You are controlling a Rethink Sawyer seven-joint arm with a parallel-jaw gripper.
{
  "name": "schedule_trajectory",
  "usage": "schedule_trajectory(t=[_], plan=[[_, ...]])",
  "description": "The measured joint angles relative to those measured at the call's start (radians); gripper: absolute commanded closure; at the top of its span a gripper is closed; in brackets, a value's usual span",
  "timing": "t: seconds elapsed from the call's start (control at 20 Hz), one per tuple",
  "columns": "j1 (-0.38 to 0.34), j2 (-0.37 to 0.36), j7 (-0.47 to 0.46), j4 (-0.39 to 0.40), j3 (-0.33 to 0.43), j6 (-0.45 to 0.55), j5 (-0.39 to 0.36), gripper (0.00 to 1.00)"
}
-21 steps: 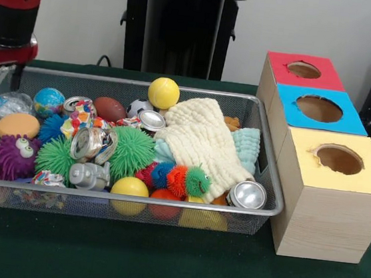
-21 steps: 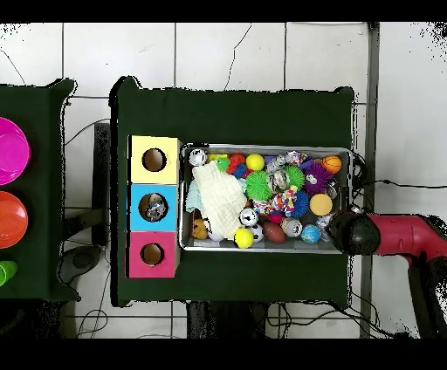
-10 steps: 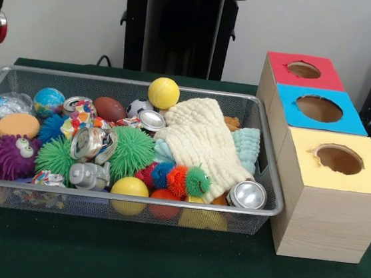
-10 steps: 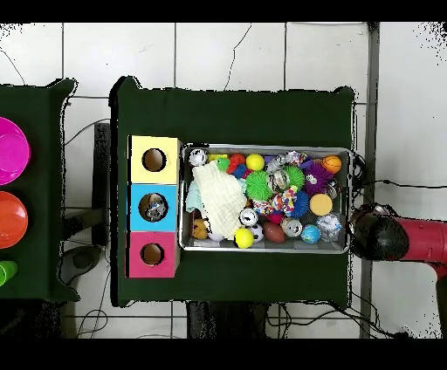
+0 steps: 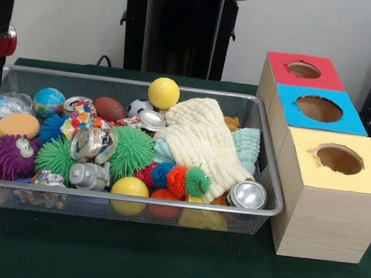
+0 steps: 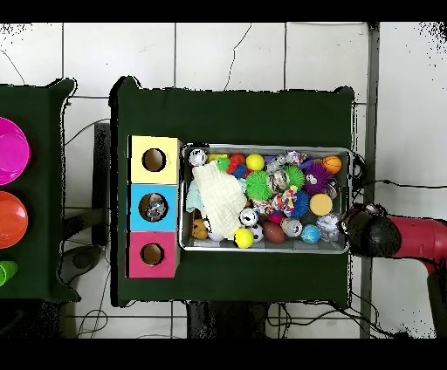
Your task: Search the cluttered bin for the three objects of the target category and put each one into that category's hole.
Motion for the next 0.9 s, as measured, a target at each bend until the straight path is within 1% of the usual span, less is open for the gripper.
schedule_trajectory(t=[0.25, 0.9], plan=[[-0.001, 0.033, 0.000, -0.005, 0.000, 0.000, 0.000, 0.00], [-0.002, 0.033, 0.000, -0.008, 0.002, 0.000, 0.000, 0.00]])
